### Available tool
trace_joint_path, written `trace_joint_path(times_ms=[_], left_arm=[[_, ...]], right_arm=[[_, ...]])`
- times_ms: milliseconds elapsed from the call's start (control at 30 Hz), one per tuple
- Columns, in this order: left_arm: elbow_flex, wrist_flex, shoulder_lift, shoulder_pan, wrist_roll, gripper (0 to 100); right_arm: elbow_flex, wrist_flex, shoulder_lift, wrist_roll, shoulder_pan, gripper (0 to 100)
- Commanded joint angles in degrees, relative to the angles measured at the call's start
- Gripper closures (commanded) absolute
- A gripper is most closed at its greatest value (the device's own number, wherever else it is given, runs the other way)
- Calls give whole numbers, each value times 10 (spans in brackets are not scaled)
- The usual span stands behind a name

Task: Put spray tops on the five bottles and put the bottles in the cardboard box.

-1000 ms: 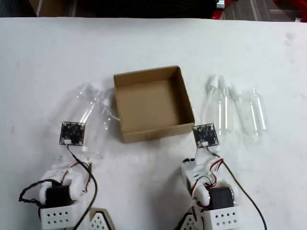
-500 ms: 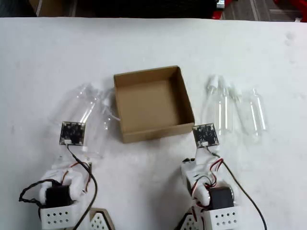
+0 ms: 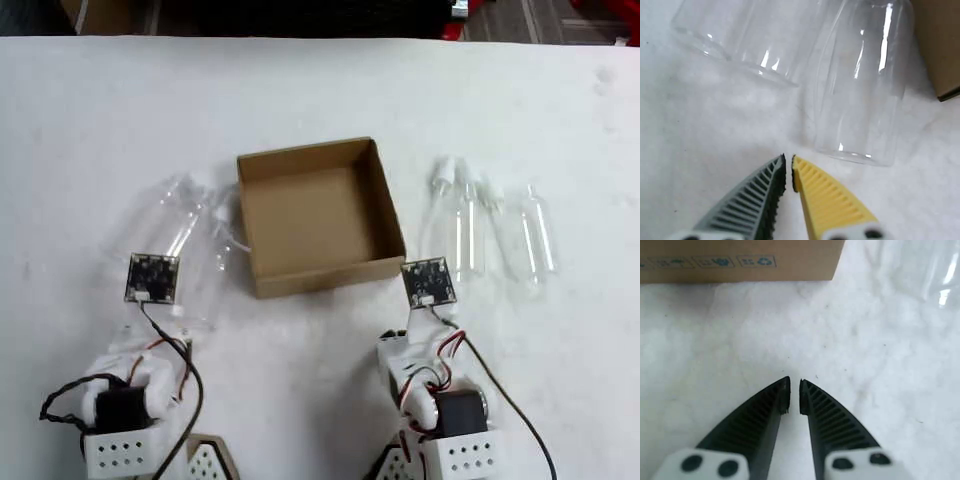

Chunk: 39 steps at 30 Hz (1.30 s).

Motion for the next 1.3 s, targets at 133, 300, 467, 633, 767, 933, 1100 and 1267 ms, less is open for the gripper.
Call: trace_joint_path(times_ms=[133,300,467,633,767,933,1100,1267], left_arm=[[-1,4,-5,7,8,972],[-1,4,-5,7,8,972],[-1,4,-5,7,8,970],[-1,0,-5,7,9,969],[-1,0,-5,7,9,969],[-1,0,-5,5,9,969],[-1,3,-5,7,9,969],[-1,-35,-5,7,4,969]], right_arm=[[5,2,-3,6,1,977],[5,2,-3,6,0,977],[5,2,-3,5,4,974],[5,2,-3,4,4,974],[5,2,-3,7,0,974],[5,2,-3,7,0,974],[5,0,-3,7,0,974],[5,-180,-3,7,0,974]])
